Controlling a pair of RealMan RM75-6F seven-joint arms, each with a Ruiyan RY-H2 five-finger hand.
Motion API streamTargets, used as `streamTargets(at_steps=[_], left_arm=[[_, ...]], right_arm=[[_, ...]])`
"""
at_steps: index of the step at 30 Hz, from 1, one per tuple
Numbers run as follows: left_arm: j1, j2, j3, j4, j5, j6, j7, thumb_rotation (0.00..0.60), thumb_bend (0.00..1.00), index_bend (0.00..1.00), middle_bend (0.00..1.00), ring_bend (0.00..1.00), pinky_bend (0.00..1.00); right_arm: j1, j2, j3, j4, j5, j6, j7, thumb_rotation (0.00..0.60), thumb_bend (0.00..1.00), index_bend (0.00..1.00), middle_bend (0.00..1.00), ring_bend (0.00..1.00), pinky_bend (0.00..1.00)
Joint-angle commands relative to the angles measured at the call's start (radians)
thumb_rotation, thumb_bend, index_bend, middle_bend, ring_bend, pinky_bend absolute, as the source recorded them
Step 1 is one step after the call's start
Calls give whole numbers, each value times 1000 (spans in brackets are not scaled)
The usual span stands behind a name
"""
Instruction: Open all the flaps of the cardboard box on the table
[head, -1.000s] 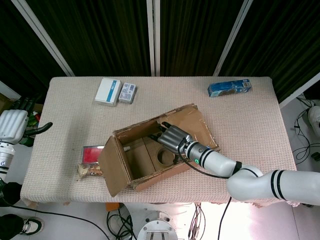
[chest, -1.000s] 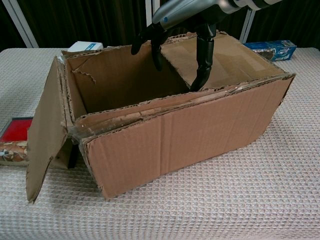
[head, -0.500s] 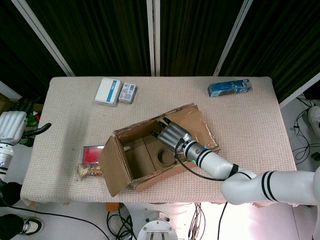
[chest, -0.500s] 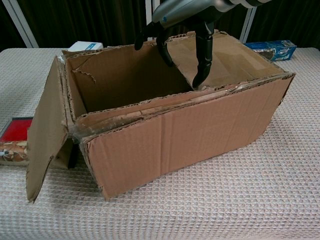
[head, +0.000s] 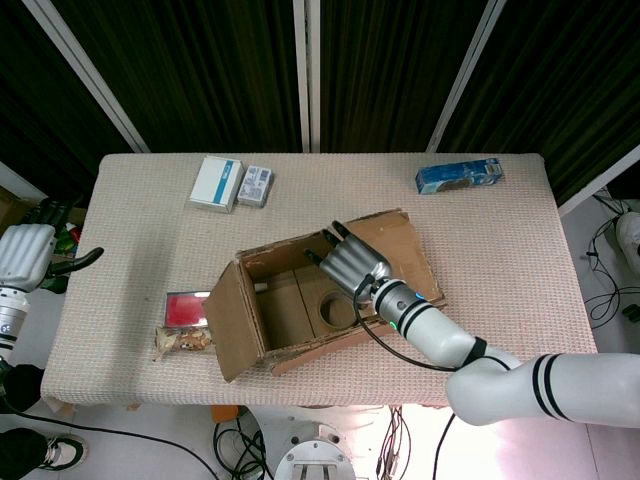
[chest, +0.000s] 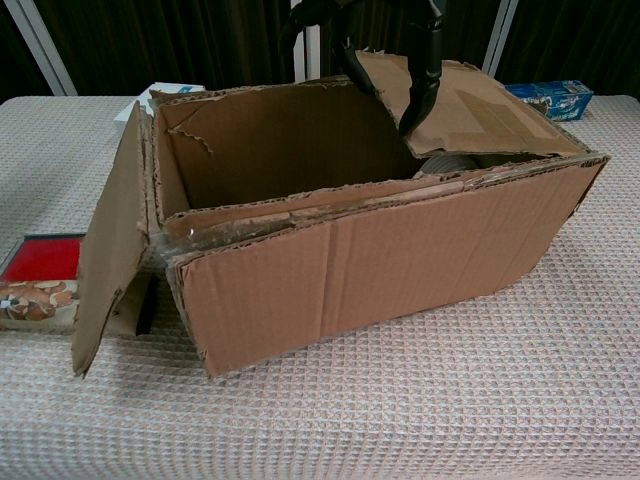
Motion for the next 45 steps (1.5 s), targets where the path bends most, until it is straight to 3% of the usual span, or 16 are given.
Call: streamTargets(at_steps=[1,12,28,34,45], left_arm=[[-2,-2,-1,-2,-1,-4,-1,0,36,53,65,53,170],[-15,-2,-6,-31,-9,-20,28,0,35,53,65,53,170],[-23,3,-11,-79,-33,-32,84,0,35,52,65,53,170],[-29,1,-12,-94,-44,-42,102,0,36,52,65,53,170],[-50,-18,-18,-113,-78,-71,150,0,36,53,65,53,170]], right_arm=[[8,43,7,-35,19,6,-2,600,9,0,478,0,0],[-13,195,10,-134,17,10,1,600,18,0,487,0,0],[-196,418,83,-175,-156,-109,192,600,0,0,512,27,0],[-308,505,136,-185,-277,-150,316,600,3,0,513,28,0],[-622,598,241,-104,-675,-125,712,600,11,0,507,28,0]])
